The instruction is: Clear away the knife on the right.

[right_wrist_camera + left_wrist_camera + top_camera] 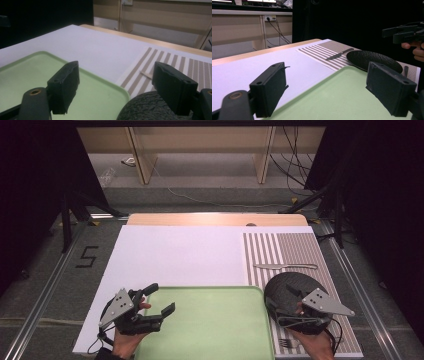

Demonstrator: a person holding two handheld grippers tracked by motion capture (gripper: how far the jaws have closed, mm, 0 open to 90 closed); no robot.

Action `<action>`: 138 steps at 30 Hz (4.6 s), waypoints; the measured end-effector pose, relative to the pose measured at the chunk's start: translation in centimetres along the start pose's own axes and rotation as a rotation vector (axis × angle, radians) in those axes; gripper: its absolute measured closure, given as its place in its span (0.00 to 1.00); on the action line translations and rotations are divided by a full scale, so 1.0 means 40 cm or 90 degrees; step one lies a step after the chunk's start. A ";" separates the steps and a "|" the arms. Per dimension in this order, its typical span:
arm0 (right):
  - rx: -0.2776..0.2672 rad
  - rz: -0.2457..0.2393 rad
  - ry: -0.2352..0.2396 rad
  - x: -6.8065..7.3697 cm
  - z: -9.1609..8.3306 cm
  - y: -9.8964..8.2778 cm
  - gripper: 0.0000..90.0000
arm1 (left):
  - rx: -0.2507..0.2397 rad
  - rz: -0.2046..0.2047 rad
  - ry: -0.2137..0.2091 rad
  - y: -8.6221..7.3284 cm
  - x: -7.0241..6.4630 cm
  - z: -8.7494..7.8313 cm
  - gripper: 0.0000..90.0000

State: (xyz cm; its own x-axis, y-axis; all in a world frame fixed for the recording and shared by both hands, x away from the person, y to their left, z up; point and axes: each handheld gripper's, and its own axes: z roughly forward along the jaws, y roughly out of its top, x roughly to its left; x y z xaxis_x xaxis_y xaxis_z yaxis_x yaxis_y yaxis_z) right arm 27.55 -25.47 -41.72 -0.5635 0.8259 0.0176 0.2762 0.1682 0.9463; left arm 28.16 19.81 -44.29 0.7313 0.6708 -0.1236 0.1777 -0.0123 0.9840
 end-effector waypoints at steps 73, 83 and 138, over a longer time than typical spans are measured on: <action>0.452 -0.017 -0.028 -0.388 0.267 0.109 0.34 | -0.018 0.002 0.004 0.001 0.001 -0.003 0.18; 0.514 -0.025 -0.042 -0.422 0.313 0.104 0.35 | -0.019 -0.001 0.001 0.001 0.001 -0.003 0.18; 0.700 -0.132 -0.039 -0.478 0.436 0.066 0.50 | -0.021 -0.005 -0.010 -0.001 0.002 -0.002 0.18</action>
State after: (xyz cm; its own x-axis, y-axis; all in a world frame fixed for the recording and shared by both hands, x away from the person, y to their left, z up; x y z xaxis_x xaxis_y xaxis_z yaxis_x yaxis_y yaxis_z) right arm 52.65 -31.42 -45.20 -0.6473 0.7470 -0.1515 0.7363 0.6642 0.1290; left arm 28.16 19.91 -44.32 0.7399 0.6595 -0.1327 0.1612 0.0178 0.9868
